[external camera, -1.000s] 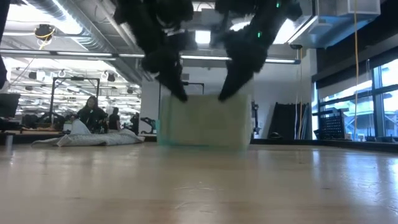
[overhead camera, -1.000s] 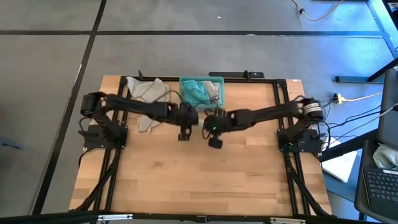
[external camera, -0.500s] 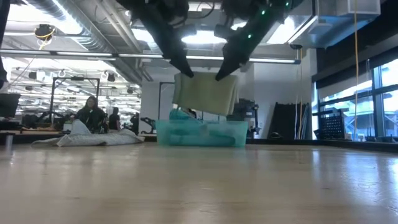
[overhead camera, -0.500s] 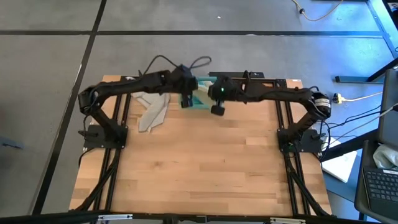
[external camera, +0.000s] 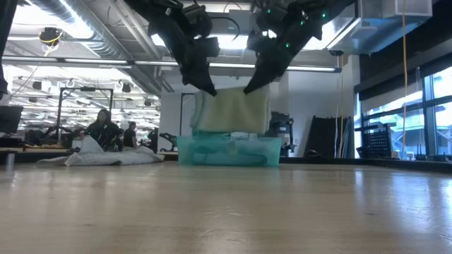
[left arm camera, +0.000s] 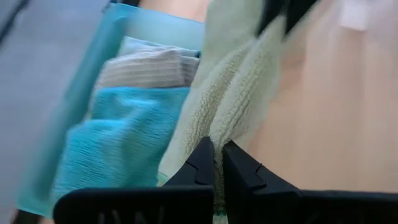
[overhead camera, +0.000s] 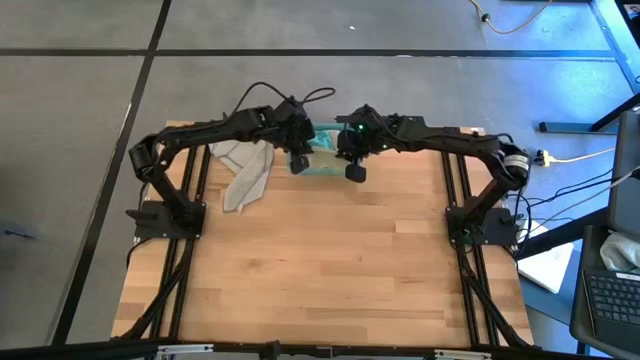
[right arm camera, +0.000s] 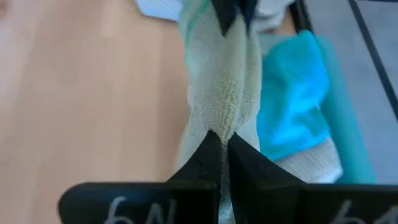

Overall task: Fold microfiber towels
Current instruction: Put the folded green towel into the bin

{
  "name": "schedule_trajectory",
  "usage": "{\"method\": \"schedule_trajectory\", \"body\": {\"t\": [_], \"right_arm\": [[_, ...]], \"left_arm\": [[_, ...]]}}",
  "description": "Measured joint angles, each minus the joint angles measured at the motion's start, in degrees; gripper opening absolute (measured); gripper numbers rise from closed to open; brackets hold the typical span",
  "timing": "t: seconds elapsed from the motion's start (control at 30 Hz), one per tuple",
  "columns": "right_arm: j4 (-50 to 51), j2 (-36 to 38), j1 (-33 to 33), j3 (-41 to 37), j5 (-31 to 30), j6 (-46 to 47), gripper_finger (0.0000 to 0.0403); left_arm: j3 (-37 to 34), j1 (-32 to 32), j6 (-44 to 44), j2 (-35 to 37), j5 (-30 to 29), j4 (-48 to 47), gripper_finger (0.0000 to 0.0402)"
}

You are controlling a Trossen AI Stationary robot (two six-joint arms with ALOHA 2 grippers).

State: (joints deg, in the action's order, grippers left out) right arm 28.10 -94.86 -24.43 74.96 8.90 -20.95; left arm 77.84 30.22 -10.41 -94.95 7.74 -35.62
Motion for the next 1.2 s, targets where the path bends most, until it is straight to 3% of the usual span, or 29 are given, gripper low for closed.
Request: {"method": "schedule_trajectory", "body": {"t": [0.27, 0.6, 0.73, 0.93, 1.2], "right_arm": [[-1.3, -0.1, -2.0, -0.1, 1.6, -2.2, 0.0011], [-3.3, -10.4, -8.2, -0.1, 7.5, -4.8, 0.0013], [-5.8, -12.3, -9.0, -0.2, 4.8, -5.6, 0.0013], [-9.0, -12.6, -9.2, -0.2, -2.4, -14.9, 0.0013], [-9.9, -12.6, -9.1, -0.2, -3.8, -17.8, 0.0037]], "left_arm": [[0.1, 1.9, -2.8, 0.0, 2.6, -0.6, 0.0], [0.0, 7.0, -3.3, -10.0, 8.5, 2.8, 0.0], [0.0, 7.7, -3.5, -12.4, 6.8, 5.0, 0.0], [0.0, 7.8, -5.7, -12.7, 0.7, 9.4, 0.0], [0.0, 8.1, -8.1, -12.7, -0.4, 9.8, 0.0004]]}}
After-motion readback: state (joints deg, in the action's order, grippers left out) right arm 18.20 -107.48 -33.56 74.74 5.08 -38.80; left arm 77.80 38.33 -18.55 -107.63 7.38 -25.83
